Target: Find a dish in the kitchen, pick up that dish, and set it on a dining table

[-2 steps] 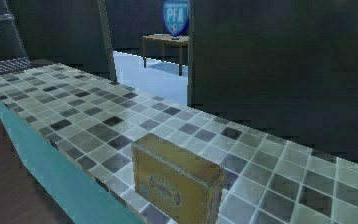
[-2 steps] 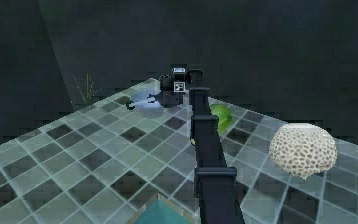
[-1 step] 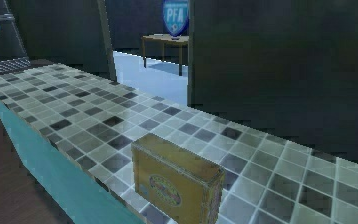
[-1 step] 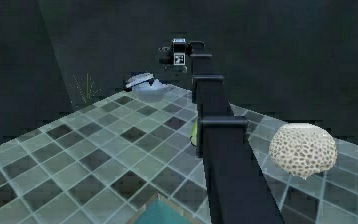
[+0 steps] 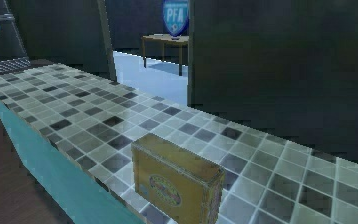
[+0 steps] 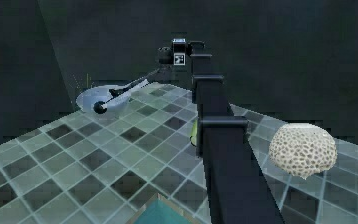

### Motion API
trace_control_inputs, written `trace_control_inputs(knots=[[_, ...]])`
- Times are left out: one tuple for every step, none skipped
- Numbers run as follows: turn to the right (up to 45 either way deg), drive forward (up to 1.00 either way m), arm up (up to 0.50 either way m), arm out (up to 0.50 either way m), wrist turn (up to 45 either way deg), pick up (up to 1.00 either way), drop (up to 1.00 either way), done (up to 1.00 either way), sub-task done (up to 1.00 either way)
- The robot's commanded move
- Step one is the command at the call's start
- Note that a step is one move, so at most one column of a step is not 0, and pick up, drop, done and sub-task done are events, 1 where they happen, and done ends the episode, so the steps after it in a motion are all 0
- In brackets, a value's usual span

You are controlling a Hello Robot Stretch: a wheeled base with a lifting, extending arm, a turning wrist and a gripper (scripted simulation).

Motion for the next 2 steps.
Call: trace_control_inputs(knots=[[0.0,0.0,0.0,0.0,-45.0,0.0,0.0,0.0,0.0],[0.0,0.0,0.0,0.0,-3.0,0.0,0.0,0.0,0.0]])
